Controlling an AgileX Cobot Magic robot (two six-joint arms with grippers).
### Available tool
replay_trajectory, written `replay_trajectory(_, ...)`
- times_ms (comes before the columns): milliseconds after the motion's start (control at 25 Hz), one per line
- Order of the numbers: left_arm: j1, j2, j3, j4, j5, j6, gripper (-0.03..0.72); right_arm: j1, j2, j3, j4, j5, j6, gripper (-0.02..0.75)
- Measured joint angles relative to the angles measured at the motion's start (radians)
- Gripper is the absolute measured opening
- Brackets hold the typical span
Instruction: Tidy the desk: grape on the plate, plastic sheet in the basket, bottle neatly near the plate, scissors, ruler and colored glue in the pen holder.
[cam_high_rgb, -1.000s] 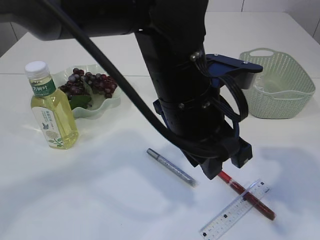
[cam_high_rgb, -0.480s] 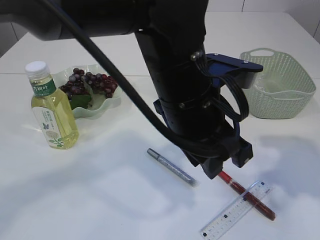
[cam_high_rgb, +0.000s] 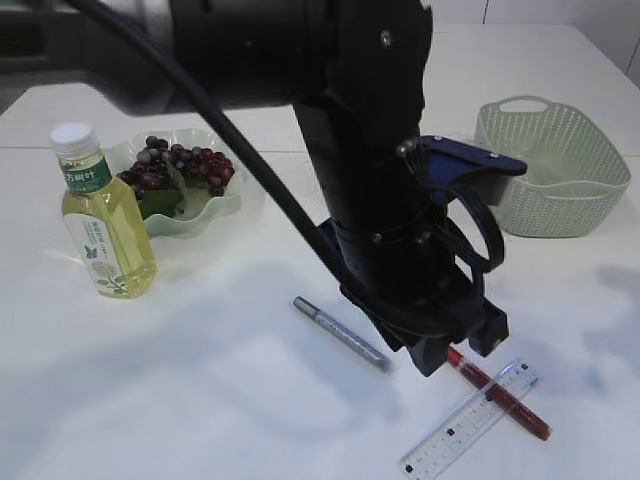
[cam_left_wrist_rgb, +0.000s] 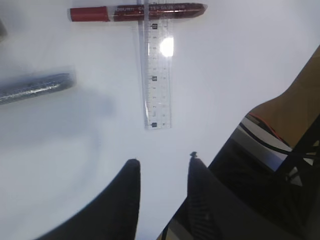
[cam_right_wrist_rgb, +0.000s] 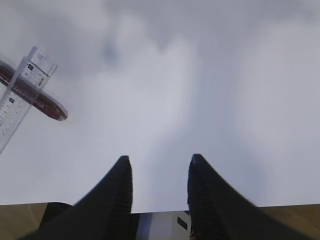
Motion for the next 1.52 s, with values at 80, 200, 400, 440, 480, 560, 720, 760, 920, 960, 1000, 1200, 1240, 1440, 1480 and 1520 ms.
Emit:
replay_trajectory(80, 0.000, 0.031, 0.000, -0.006, -0.019, 0.002, 0.251, -0.005, 0.000, 0.000, 0.016, 0.000, 0.000, 0.311)
replay_trajectory(200, -0.011, 0.083, 0.000, -0.011, -0.057, 0.012, 0.305, -0.005, 0.000, 0.000, 0.073, 0.000, -0.008, 0.311)
replay_trajectory(400, -0.049, 0.156, -0.004, -0.016, -0.110, 0.019, 0.403, -0.005, 0.000, 0.000, 0.105, 0.000, -0.018, 0.311)
replay_trajectory(440, -0.055, 0.166, -0.009, -0.018, -0.117, 0.020, 0.408, -0.005, 0.000, 0.000, 0.106, 0.000, -0.018, 0.311)
replay_trajectory(480, -0.058, 0.174, -0.020, -0.018, -0.124, 0.022, 0.412, -0.005, 0.000, 0.000, 0.107, 0.000, -0.018, 0.311)
replay_trajectory(560, -0.061, 0.194, -0.062, -0.032, -0.132, 0.022, 0.417, -0.005, 0.000, 0.000, 0.107, 0.000, -0.023, 0.311)
replay_trajectory(720, -0.061, 0.248, -0.157, -0.051, -0.132, 0.022, 0.419, -0.005, 0.000, 0.000, 0.113, 0.000, -0.033, 0.311)
replay_trajectory(760, -0.061, 0.262, -0.181, -0.053, -0.130, 0.022, 0.419, -0.005, 0.000, 0.000, 0.114, 0.000, -0.033, 0.311)
replay_trajectory(920, -0.061, 0.307, -0.238, -0.051, -0.114, 0.022, 0.419, -0.005, 0.000, 0.000, 0.122, 0.000, -0.036, 0.308)
replay_trajectory(960, -0.061, 0.316, -0.247, -0.048, -0.107, 0.022, 0.419, -0.005, 0.000, 0.000, 0.122, 0.000, -0.037, 0.308)
replay_trajectory(1000, -0.061, 0.321, -0.251, -0.047, -0.105, 0.022, 0.419, -0.005, 0.000, 0.000, 0.123, -0.002, -0.037, 0.308)
replay_trajectory(1200, -0.061, 0.343, -0.256, -0.037, -0.109, 0.022, 0.421, -0.005, 0.000, 0.000, 0.129, -0.002, -0.043, 0.309)
replay_trajectory(1240, -0.061, 0.345, -0.256, -0.035, -0.109, 0.022, 0.421, -0.005, 0.000, 0.000, 0.129, -0.002, -0.043, 0.309)
replay_trajectory(1440, -0.061, 0.361, -0.260, -0.029, -0.122, 0.022, 0.421, -0.005, 0.000, 0.000, 0.131, -0.002, -0.047, 0.309)
replay_trajectory(1480, -0.061, 0.366, -0.260, -0.025, -0.130, 0.022, 0.421, -0.005, 0.000, 0.000, 0.134, -0.002, -0.047, 0.309)
replay_trajectory(1520, -0.061, 0.371, -0.264, -0.020, -0.133, 0.022, 0.421, -0.005, 0.000, 0.000, 0.135, -0.002, -0.051, 0.309)
